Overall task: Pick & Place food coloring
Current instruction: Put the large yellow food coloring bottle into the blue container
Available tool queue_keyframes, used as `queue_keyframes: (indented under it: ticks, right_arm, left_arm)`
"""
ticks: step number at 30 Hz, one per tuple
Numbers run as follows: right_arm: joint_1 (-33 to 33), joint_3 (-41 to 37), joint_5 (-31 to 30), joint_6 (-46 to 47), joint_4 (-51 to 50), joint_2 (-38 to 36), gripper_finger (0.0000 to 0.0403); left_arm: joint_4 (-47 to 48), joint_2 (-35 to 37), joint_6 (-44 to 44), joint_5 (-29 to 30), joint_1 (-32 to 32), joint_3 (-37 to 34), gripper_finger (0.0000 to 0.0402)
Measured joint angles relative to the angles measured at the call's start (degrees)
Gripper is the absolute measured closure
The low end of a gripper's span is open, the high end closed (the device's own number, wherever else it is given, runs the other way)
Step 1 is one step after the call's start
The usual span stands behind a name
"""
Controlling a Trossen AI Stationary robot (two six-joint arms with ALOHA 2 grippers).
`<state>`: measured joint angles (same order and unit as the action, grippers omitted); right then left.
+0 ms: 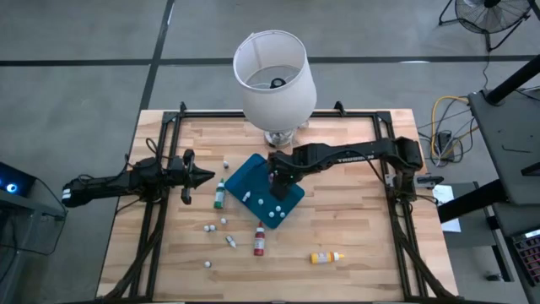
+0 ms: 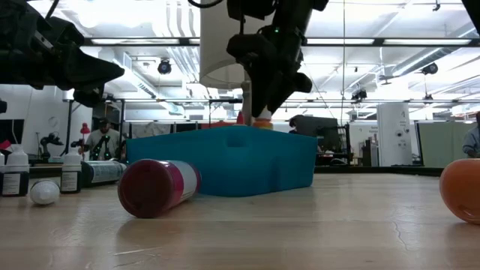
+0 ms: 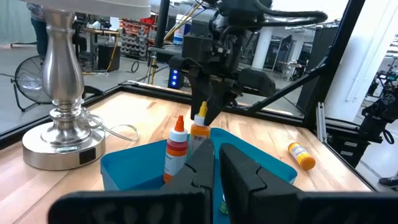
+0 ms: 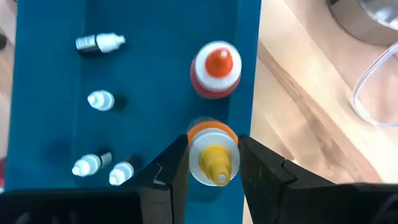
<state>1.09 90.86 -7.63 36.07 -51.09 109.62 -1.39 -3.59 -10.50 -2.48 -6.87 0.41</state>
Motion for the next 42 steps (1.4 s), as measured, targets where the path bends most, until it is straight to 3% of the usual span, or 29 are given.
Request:
queue_keyframes:
  ticks: [32, 42]
  right_arm:
    - [0.0, -2.8, -1.5, -3.7, 3.9, 0.3, 0.0295]
    - [0.0, -2.8, -1.4, -3.7, 3.9, 0.3, 0.0249]
  left_arm:
    - [0.0, 0.0, 0.0, 0.0, 0.0, 0.0, 0.0402]
    - [0.1, 0.0, 0.0, 0.0, 0.0, 0.0, 0.0402]
